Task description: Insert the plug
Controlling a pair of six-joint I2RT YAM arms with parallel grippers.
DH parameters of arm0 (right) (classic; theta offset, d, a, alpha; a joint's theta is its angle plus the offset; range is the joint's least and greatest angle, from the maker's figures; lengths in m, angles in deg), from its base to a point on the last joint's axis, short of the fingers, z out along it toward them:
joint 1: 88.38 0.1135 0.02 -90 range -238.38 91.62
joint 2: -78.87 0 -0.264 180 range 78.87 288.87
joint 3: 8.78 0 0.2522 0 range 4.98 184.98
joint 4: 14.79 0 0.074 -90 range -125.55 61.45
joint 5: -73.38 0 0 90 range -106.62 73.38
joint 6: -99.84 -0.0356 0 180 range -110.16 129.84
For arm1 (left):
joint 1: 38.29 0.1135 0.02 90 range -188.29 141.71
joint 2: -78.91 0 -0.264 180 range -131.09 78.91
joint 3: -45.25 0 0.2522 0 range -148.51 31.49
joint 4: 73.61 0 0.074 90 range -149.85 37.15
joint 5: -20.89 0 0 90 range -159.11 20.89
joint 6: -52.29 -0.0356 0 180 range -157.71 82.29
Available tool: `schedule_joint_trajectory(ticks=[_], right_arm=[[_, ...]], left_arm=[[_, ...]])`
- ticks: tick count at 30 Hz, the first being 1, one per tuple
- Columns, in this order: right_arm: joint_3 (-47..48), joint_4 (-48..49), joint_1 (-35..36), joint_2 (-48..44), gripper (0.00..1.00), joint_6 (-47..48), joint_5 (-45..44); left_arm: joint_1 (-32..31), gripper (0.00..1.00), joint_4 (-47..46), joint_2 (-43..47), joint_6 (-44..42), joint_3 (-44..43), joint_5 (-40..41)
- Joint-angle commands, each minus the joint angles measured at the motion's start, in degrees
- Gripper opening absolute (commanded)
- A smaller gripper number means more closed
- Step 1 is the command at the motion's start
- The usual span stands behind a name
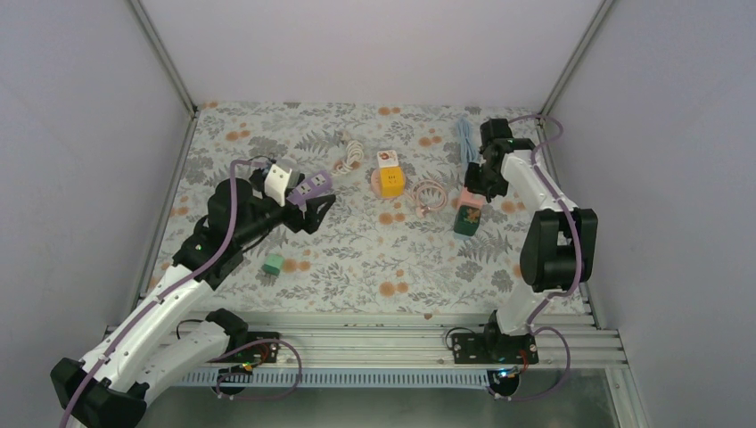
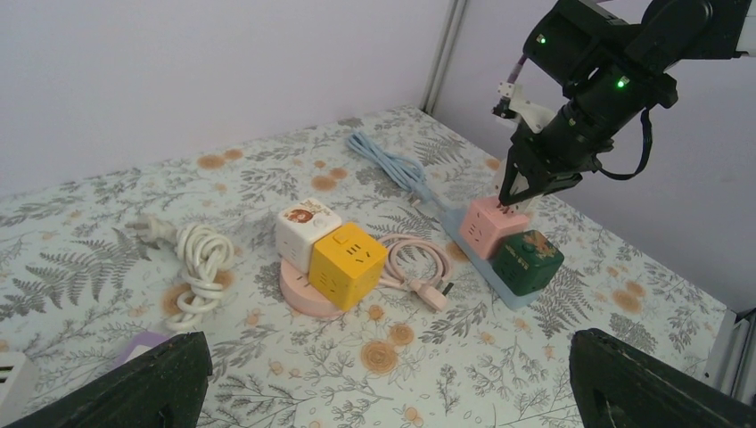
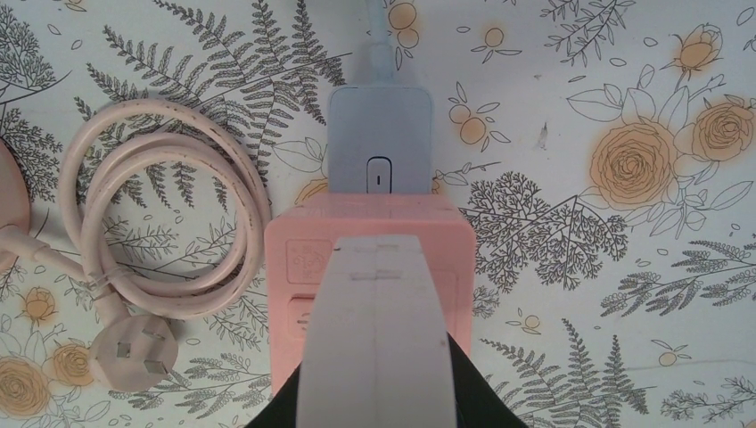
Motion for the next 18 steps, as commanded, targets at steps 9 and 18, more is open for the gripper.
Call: schedule_joint_trajectory(ticks=[9,18], right_arm=[[-0.1,0.4,-0.3,5.1,0.06,0.2,1.6],[-2.1,0.5,-0.1,6.6,0.04,-1.3,-2.5]], left_arm=[[-0.2,1.0,-0.1,-0.6,-0.9,0.0,-0.6],[-0.2,1.0,0.0,-0.8,-0.9,-0.1,-0.4]])
